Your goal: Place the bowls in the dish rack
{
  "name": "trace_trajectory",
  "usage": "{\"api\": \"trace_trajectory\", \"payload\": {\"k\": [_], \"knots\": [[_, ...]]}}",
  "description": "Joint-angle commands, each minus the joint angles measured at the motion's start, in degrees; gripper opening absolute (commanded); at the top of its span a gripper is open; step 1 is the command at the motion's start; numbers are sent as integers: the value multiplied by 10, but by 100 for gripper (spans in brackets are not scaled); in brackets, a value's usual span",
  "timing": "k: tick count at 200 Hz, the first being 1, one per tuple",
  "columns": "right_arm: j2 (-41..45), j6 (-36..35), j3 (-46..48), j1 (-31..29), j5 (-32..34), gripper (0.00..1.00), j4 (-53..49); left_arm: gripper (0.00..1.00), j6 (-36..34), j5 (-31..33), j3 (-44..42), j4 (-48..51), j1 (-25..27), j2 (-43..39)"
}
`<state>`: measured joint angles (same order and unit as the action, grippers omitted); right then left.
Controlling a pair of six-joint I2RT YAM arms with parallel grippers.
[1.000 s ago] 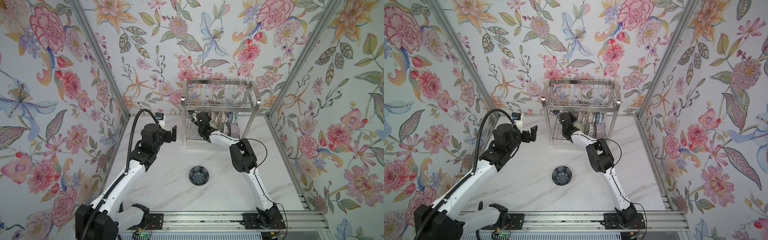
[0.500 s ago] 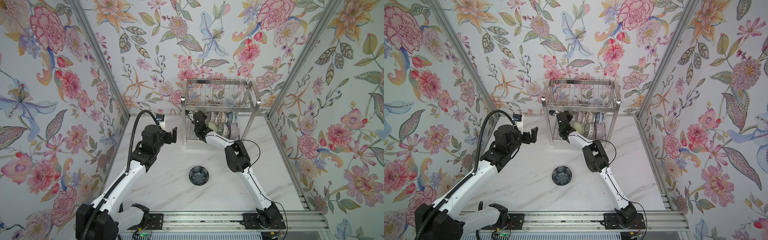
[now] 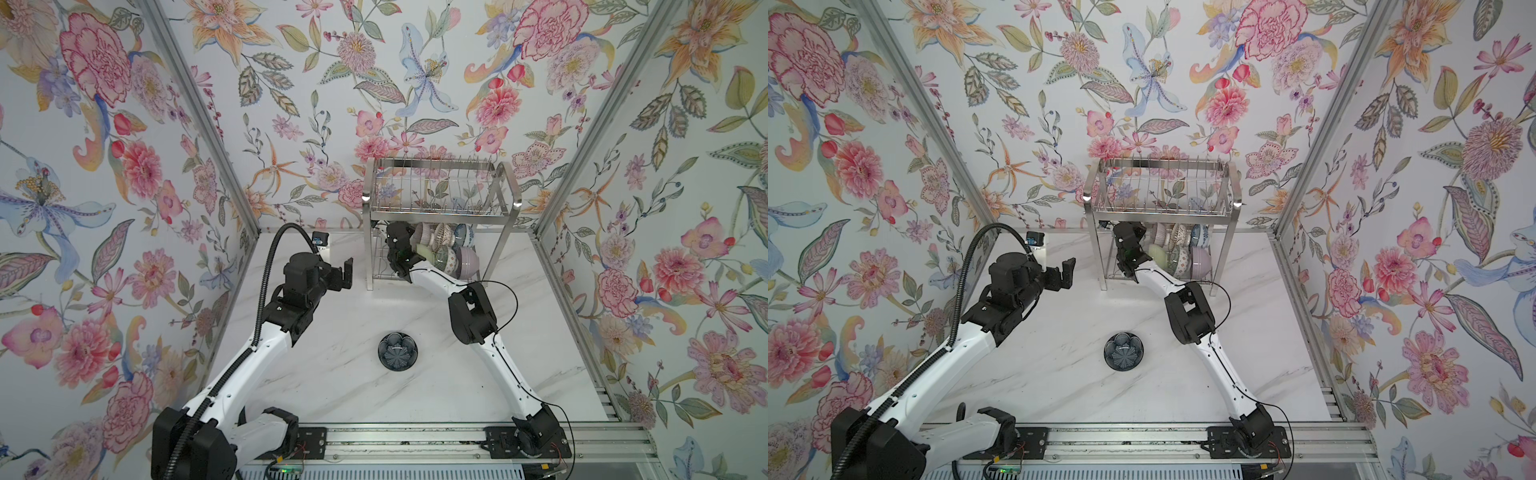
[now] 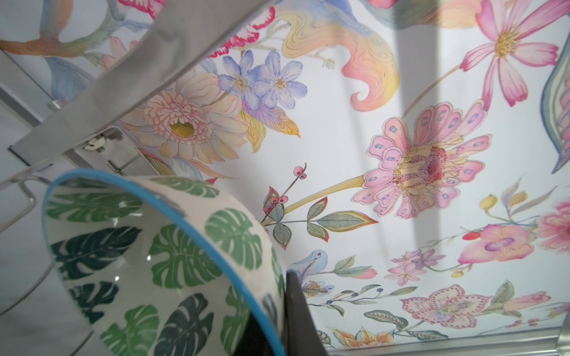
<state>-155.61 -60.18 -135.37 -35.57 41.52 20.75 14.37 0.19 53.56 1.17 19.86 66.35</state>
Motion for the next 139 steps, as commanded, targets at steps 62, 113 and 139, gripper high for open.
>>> {"api": "trace_trajectory", "payload": {"k": [62, 113, 139], "knots": [[-34, -31, -50, 10, 17, 0, 2, 99, 6, -11, -14, -21, -9, -16], [-40, -30, -59, 11, 9, 0, -19, 99, 6, -13, -16, -21, -9, -16], [-46, -33, -66, 10, 4, 0, -32, 99, 7, -13, -18, -23, -10, -17]]}}
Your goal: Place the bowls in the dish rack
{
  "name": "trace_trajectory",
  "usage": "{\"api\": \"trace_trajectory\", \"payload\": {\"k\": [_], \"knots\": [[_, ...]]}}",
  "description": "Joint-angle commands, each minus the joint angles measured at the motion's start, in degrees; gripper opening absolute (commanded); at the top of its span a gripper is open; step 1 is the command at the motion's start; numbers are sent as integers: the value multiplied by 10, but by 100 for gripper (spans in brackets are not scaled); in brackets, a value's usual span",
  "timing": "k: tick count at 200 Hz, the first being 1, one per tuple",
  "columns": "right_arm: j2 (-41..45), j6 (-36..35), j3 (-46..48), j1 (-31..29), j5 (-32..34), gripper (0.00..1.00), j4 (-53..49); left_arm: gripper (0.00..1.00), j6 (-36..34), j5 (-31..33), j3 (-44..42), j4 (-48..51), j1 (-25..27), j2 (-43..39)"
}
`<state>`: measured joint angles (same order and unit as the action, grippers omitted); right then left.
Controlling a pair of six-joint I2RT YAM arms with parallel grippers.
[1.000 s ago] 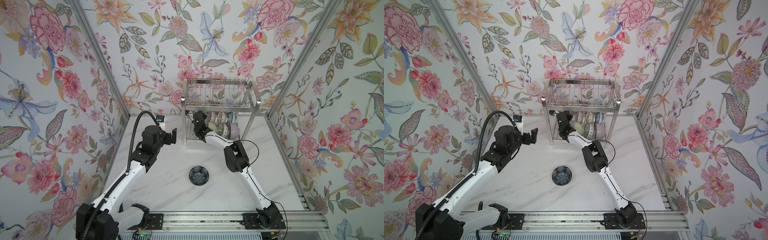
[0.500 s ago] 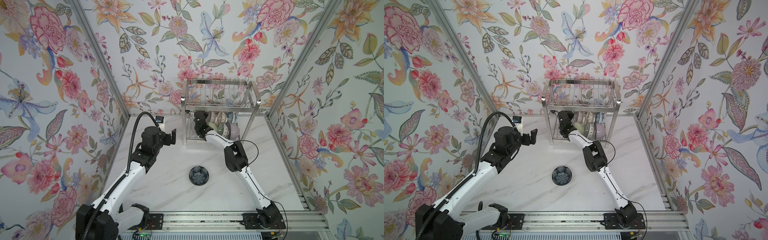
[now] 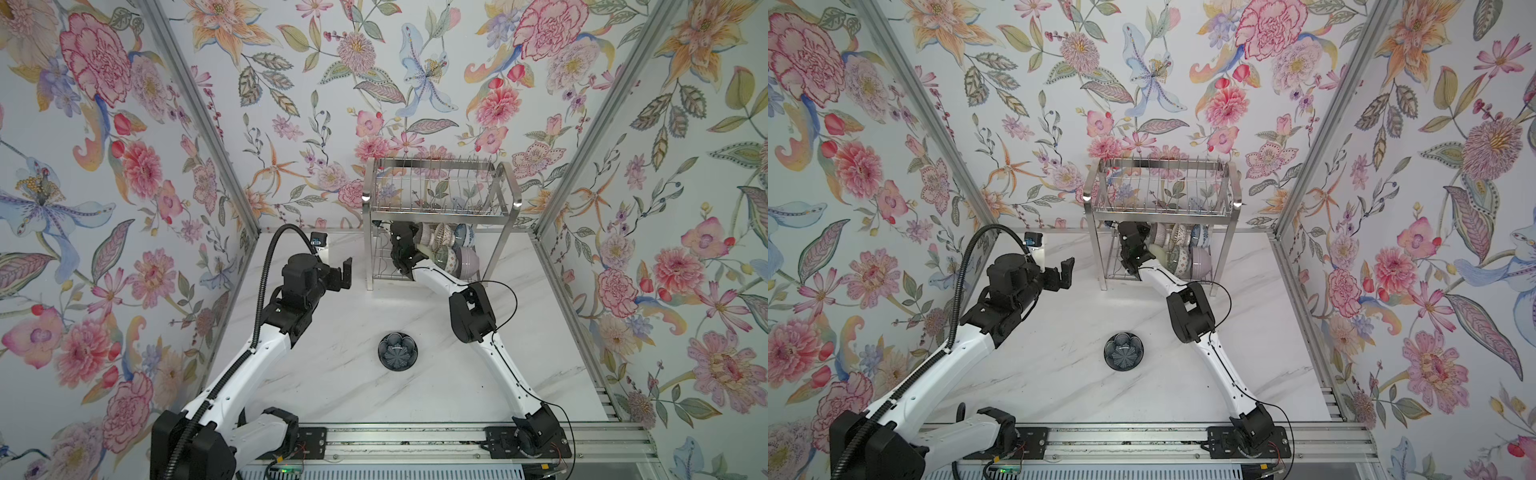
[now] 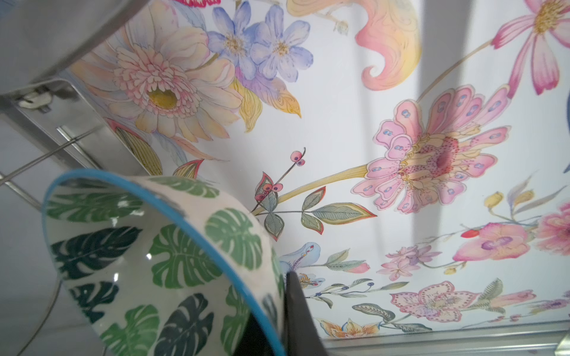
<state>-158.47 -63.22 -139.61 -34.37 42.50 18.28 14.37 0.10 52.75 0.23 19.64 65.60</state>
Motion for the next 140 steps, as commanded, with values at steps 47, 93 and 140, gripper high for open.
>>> {"api": "trace_trajectory", "payload": {"k": [47, 93, 140], "knots": [[-19, -4, -22, -4, -8, 7, -11, 99, 7, -13, -12, -14, -8, -9], [-16, -7, -22, -7, -10, 18, -10, 99, 7, -16, -15, -17, -11, -10], [-16, -4, -22, -9, -12, 18, -10, 99, 8, -19, -18, -19, -14, -13]]}}
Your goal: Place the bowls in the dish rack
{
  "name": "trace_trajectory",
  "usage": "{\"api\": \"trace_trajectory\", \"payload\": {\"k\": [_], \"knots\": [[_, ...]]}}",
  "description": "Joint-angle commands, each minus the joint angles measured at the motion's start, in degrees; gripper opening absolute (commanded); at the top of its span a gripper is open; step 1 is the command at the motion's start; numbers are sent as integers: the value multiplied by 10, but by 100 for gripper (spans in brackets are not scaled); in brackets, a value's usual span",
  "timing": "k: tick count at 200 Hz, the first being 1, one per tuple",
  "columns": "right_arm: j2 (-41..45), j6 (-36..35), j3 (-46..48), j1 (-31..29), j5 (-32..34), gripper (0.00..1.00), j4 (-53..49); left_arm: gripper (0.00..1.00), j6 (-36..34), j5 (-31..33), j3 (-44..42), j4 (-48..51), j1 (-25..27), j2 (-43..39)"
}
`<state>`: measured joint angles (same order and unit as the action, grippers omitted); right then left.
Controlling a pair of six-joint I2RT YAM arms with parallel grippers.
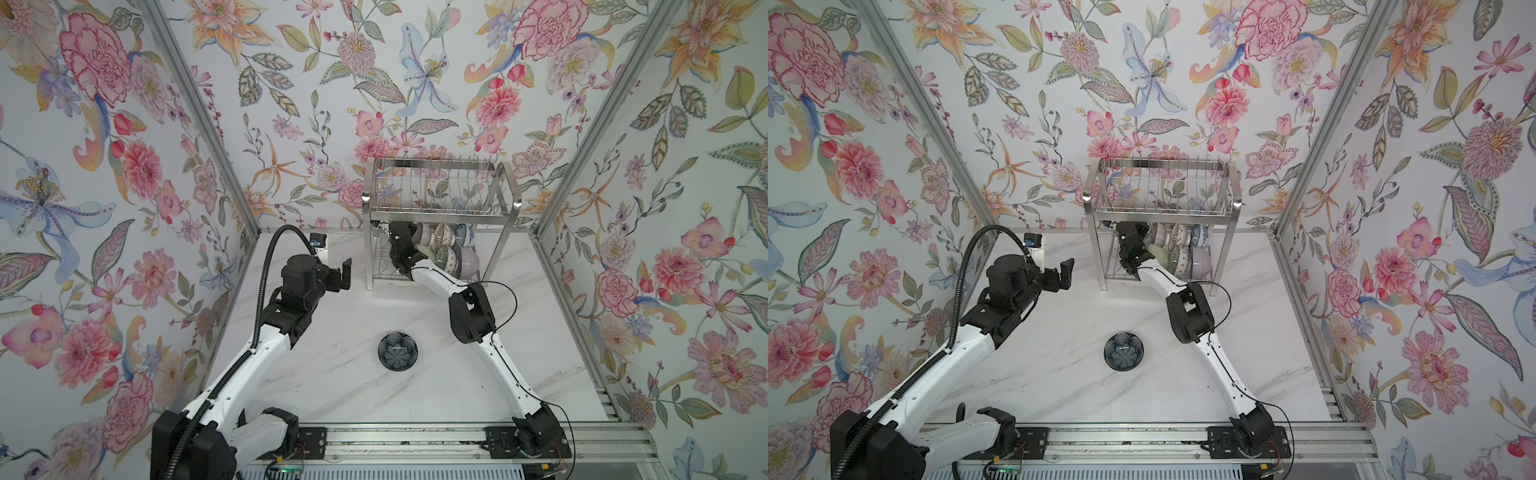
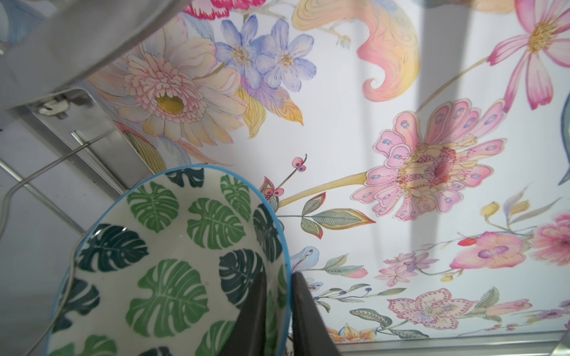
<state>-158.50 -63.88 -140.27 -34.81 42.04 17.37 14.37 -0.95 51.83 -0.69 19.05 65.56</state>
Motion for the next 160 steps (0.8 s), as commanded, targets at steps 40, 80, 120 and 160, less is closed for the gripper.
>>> {"api": "trace_trajectory", "payload": {"k": [40, 80, 120, 160], "knots": [[-13, 7, -14, -6, -10, 17, -4, 99, 8, -12, -11, -12, -11, -12], [0, 12, 6, -8, -12, 19, 7, 100, 8, -13, -11, -12, -12, -12], [29, 27, 54, -11, -8, 28, 32, 99, 10, -13, -14, -13, -14, -14], [42, 29, 75, -12, -4, 28, 49, 99, 12, -15, -14, -11, -13, -18]]}}
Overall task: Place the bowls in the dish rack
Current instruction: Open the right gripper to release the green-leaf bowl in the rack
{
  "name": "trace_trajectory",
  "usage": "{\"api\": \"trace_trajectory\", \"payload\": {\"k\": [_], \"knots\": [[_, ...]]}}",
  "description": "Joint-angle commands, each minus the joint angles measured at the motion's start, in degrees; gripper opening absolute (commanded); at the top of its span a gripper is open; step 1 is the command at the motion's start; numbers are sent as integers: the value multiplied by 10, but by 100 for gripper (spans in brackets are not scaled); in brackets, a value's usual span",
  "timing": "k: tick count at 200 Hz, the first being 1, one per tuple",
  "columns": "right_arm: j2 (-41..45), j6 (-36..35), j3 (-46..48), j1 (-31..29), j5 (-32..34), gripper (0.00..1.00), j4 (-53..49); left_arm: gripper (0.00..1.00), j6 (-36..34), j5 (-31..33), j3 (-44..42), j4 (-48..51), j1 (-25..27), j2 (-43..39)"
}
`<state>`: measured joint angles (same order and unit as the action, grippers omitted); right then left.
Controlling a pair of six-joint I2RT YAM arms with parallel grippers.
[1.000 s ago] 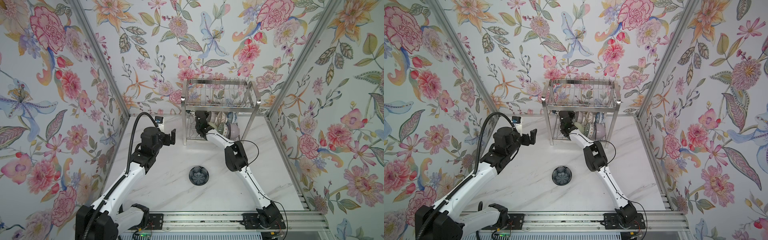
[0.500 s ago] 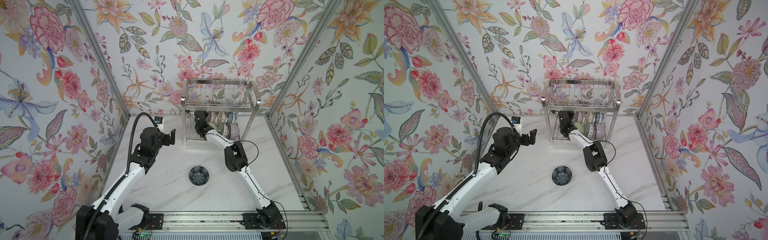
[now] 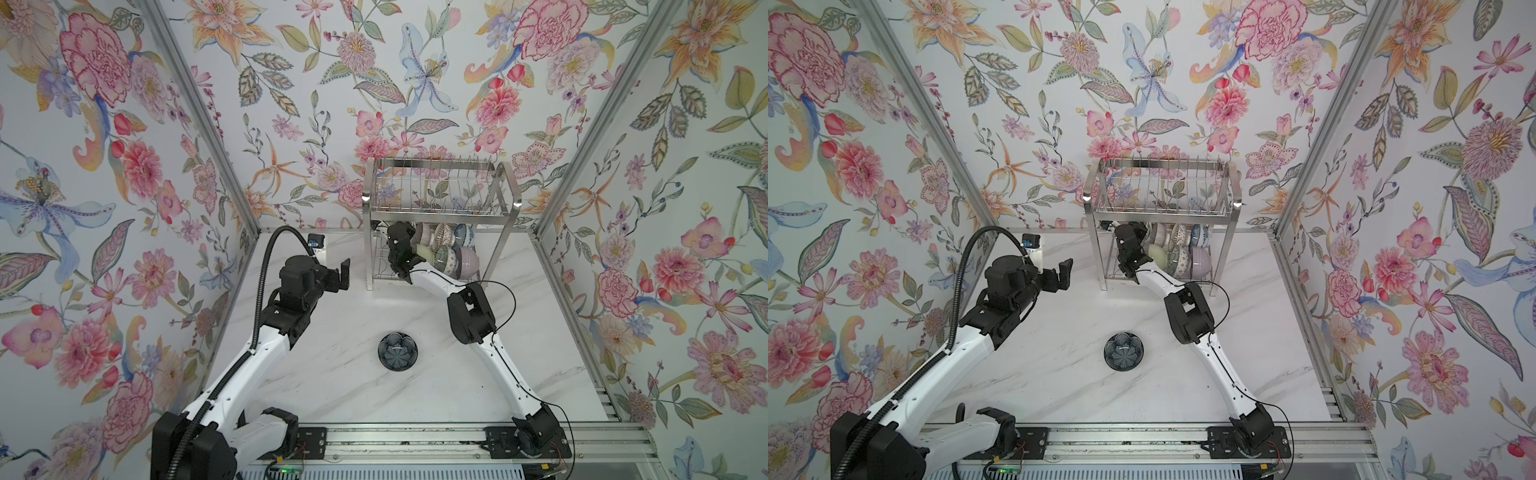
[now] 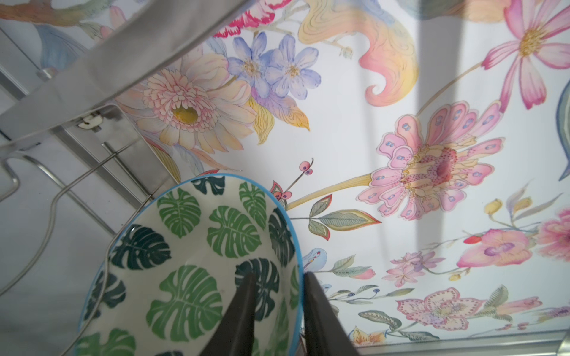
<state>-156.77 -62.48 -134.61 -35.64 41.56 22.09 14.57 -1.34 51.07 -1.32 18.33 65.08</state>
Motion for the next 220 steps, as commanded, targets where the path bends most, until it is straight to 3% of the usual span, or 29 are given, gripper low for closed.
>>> {"api": "trace_trajectory", "payload": {"k": [1, 98, 153, 166, 194, 220], "knots": [[25, 15, 19, -4, 1, 28, 2, 99, 10, -11, -6, -4, -6, -14], [58, 3, 73, -10, 9, 29, 47, 99, 17, -14, -11, -3, -7, -25], [76, -2, 91, -10, 11, 41, 59, 99, 20, -15, -14, 0, -7, -32], [81, 1, 99, -10, 10, 47, 61, 99, 20, -14, -15, 0, -7, -34], [94, 7, 117, -11, 7, 77, 67, 99, 21, -13, -17, 3, -7, -38], [107, 15, 136, -11, 3, 85, 71, 99, 24, -13, -19, 1, -6, -40]]}}
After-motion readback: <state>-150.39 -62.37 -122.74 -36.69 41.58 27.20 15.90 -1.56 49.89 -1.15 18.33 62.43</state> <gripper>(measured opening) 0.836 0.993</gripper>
